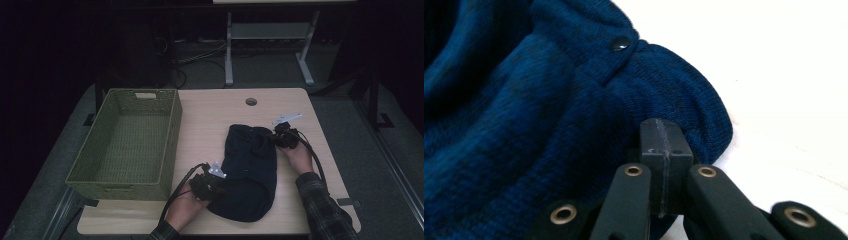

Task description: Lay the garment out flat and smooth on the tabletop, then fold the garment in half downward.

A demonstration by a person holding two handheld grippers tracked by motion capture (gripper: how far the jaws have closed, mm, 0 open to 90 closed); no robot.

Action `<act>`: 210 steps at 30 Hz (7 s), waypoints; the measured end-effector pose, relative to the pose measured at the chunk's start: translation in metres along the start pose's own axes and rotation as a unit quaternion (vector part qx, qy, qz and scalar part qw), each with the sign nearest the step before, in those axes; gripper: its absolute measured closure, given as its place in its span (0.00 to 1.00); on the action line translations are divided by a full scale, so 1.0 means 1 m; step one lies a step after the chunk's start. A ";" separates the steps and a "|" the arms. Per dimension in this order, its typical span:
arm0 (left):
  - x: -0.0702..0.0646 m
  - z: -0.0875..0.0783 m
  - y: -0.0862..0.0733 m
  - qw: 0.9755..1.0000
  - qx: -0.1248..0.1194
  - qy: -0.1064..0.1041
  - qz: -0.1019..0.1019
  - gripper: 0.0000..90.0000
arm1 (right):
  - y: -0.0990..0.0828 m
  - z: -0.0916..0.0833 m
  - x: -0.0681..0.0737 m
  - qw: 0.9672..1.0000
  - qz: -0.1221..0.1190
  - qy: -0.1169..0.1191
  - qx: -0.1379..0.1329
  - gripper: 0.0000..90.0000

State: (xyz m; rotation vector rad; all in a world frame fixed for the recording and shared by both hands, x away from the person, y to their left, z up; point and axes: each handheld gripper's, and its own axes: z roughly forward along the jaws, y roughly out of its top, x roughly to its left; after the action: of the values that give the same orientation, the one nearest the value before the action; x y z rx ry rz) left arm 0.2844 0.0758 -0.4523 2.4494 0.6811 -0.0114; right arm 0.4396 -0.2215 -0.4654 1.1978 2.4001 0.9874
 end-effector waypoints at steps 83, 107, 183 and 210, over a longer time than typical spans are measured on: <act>0.034 0.002 0.011 0.999 -0.022 0.045 -0.016 1.00 | -0.078 -0.068 0.085 0.994 -0.077 0.073 0.020 0.94; 0.058 -0.026 0.041 0.996 -0.060 0.062 -0.028 0.40 | -0.047 -0.078 0.067 0.995 -0.067 0.077 0.005 0.55; 0.160 0.035 0.096 0.991 -0.027 0.101 -0.089 0.60 | 0.019 0.017 -0.012 0.999 0.020 0.042 0.012 0.62; 0.157 0.022 0.093 0.989 -0.067 0.093 -0.093 0.91 | 0.030 0.011 0.001 0.999 0.000 0.026 0.024 0.93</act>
State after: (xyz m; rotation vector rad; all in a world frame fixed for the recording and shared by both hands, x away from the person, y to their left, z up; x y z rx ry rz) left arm 0.4682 0.0727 -0.4455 2.2690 0.9587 0.1849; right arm 0.4622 -0.2031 -0.4532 1.2017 2.4780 0.9774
